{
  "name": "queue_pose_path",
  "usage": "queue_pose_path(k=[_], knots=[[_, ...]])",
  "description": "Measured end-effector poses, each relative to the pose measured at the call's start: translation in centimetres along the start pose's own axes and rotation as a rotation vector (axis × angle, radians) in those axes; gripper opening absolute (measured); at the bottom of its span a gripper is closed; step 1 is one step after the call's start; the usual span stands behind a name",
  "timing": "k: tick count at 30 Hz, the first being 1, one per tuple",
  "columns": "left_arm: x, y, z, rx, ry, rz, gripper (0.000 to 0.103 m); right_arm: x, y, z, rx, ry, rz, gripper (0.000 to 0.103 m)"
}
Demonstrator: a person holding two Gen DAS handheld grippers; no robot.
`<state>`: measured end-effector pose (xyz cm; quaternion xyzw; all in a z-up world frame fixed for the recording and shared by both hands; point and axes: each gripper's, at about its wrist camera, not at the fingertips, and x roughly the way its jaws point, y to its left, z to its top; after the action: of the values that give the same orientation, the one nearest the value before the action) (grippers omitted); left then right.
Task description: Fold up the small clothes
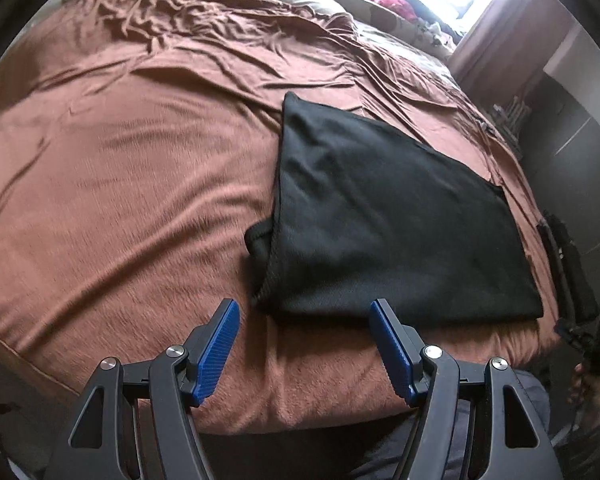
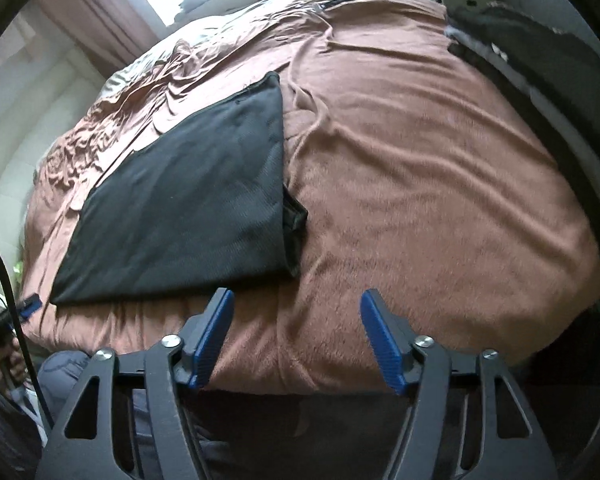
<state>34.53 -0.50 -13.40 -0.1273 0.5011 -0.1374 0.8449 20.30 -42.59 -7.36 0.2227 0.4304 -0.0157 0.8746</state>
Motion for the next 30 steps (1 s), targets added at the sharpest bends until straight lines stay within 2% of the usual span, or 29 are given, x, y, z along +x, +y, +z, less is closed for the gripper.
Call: queue_pose_path(k=[5, 10, 12, 14, 16, 19, 21, 25, 28, 29, 30], knots=[[0.7, 1.3, -0.3, -0.108, -0.002, -0.087, 0.069, 0.9, -0.6, -0.4, 0.070, 0.005, 0.115, 0.057], [1.6, 1.9, -0.6, -0.161, 0.017, -0.147, 0.069, 2.9, -1.5, -0.6, 0.142, 0.026, 0.234, 0.057], [1.9, 2.1, -0.7, -0.179, 0.029, -0.162, 0.062, 3.8, -2.0, -0.4, 0.180, 0.033, 0.280, 0.057], [2.4, 2.3, -0.7, -0.206, 0.038, -0.183, 0.057, 4.7, -2.4, -0.3, 0.194, 0.042, 0.286, 0.055], [2.6, 2.5, -0.7, -0.222, 0.037, -0.186, 0.055, 5.7, -2.6, -0.1, 0.191, 0.058, 0.264, 0.048], [3.1, 2.9, -0.6, -0.239, 0.031, -0.169, 0.039, 6.3, -2.9, 0.3, 0.187, 0.061, 0.239, 0.042], [3.1, 3.4, -0.6, -0.255, 0.013, -0.150, 0.013, 6.4, -3.6, 0.6, 0.213, 0.062, 0.256, 0.042], [2.9, 4.5, -0.8, -0.313, -0.018, -0.206, 0.006, 6.7, -4.4, 1.0, 0.268, 0.062, 0.287, 0.042], [2.6, 4.4, -1.0, -0.301, -0.030, -0.206, 0.004, 7.1, -4.8, 0.9, 0.287, 0.064, 0.287, 0.018], [2.3, 4.4, -1.2, -0.299, -0.032, -0.206, 0.003, 7.3, -5.0, 0.8, 0.301, 0.068, 0.285, 0.007], [2.0, 4.4, -1.3, -0.298, -0.036, -0.208, 0.003, 7.3, -5.0, 0.7, 0.307, 0.064, 0.284, 0.003]])
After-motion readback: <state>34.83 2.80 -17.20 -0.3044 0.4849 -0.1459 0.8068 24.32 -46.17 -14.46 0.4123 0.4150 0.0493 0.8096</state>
